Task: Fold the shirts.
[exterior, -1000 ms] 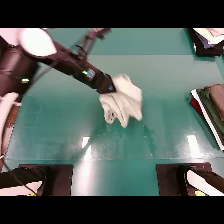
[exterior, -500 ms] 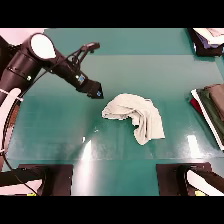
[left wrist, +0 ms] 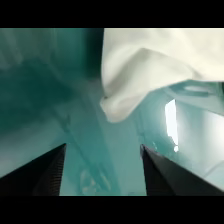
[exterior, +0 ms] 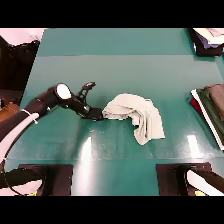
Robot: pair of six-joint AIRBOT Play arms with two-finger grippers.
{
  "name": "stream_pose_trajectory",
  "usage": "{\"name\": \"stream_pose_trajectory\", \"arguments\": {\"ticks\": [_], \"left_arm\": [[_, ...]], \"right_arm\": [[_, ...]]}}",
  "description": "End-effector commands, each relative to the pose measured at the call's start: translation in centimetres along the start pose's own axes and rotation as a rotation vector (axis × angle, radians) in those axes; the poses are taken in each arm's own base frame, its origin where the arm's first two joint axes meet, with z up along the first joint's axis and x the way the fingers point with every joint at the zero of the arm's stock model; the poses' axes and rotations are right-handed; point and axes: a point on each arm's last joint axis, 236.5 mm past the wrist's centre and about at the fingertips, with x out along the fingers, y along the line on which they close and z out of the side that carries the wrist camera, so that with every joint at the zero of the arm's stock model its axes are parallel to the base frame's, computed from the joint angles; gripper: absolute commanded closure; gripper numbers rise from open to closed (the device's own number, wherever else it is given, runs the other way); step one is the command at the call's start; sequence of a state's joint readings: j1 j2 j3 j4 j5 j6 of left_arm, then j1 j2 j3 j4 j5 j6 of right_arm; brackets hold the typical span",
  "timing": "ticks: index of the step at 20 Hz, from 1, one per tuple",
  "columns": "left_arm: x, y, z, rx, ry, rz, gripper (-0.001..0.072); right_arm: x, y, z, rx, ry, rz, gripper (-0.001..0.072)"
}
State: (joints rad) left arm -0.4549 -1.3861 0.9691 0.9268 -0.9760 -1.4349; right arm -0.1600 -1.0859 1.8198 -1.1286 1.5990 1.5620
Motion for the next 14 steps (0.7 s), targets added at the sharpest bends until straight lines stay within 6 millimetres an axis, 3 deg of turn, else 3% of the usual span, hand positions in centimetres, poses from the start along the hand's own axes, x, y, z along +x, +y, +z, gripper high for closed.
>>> {"name": "stream_pose_trajectory", "arguments": {"ticks": [1, 4, 9, 11, 14], "left_arm": [[2.6, -0.4, 1.5, 0.010, -0.156, 0.018, 0.0165], [2.4, -1.4, 4.4, -0.007, -0.299, 0.020, 0.0164], [1.7, -1.2, 6.4, -0.085, -0.388, 0.013, 0.0178], [1.6, -1.2, 6.7, -0.098, -0.405, 0.010, 0.0670], [0.7, -1.9, 7.0, -0.047, -0.381, 0.015, 0.0680]], "right_arm": [[0.0, 0.0, 0.1, 0.000, -0.003, 0.000, 0.0693], [0.0, 0.0, 0.0, 0.000, -0.002, 0.000, 0.0693], [0.0, 0.0, 0.0, 0.000, -0.002, 0.000, 0.0693], [0.0, 0.0, -0.1, 0.000, 0.002, 0.001, 0.0693], [0.4, -0.1, -1.2, 0.004, 0.050, 0.003, 0.0693]]}}
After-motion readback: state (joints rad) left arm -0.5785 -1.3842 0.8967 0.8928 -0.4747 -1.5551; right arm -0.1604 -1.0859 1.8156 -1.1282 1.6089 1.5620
